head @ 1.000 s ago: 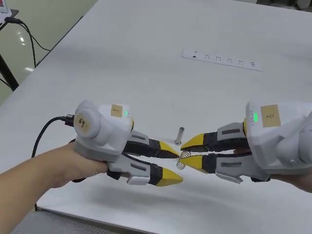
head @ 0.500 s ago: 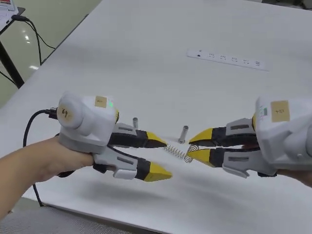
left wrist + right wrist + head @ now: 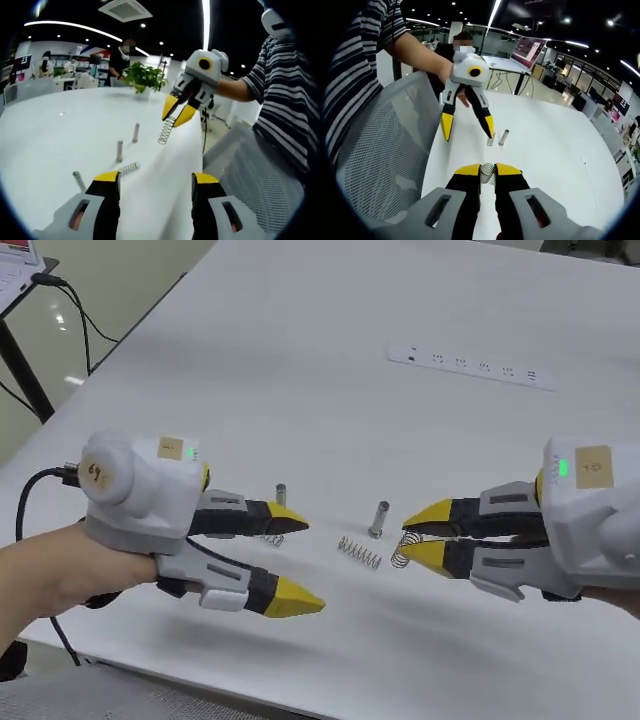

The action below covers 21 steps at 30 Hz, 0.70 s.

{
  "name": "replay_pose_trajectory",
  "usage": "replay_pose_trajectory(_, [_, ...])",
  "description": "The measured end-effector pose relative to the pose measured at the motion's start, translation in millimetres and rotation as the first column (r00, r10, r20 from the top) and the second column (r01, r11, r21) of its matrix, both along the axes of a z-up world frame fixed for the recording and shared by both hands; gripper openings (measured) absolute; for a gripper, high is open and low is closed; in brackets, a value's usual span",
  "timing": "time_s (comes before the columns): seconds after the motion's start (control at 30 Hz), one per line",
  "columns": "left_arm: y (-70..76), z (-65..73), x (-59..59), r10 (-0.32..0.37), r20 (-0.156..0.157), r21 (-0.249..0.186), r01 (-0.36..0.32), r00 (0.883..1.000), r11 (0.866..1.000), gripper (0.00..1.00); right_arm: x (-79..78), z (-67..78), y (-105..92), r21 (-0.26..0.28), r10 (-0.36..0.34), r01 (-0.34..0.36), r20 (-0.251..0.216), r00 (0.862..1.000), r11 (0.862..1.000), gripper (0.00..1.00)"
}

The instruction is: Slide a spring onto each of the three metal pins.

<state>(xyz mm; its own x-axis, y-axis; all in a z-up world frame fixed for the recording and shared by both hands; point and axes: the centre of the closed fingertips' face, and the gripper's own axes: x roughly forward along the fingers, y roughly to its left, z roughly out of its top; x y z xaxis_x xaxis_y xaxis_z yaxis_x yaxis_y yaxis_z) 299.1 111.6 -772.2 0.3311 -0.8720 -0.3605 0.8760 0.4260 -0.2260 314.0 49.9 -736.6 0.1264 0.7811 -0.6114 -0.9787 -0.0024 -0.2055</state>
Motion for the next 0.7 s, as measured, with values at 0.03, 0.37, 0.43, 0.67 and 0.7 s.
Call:
replay_pose_trajectory(0.03, [4.5, -1.1, 0.6, 0.014, -0.004, 0.004, -0.014, 1.000, 1.000, 0.53, 1.6, 0.2, -1.3, -0.001, -0.005, 0.005, 0.003, 1.000, 1.000, 0.06])
replay_pose_trajectory(0.37, [43.4, -4.5, 9.9, 0.134, 0.000, 0.020, -0.134, 0.991, 0.991, 0.72, 7.2, -0.6, -9.8, -0.008, -0.030, 0.030, 0.008, 1.000, 1.000, 0.06])
replay_pose_trajectory(0.43, [48.7, -4.0, 11.7, 0.149, 0.006, 0.021, -0.149, 0.989, 0.989, 0.77, 7.5, -1.1, -10.9, -0.011, -0.033, 0.033, 0.008, 0.999, 0.999, 0.06])
replay_pose_trajectory(0.67, [56.7, -3.7, 15.5, 0.173, 0.023, 0.030, -0.173, 0.985, 0.984, 0.89, 10.3, -0.7, -14.8, -0.013, -0.047, 0.048, 0.011, 0.999, 0.999, 0.06])
replay_pose_trajectory(0.7, [57.5, -3.7, 16.1, 0.176, 0.026, 0.031, -0.177, 0.984, 0.984, 0.91, 11.0, -0.6, -15.7, -0.014, -0.050, 0.050, 0.012, 0.999, 0.999, 0.06])
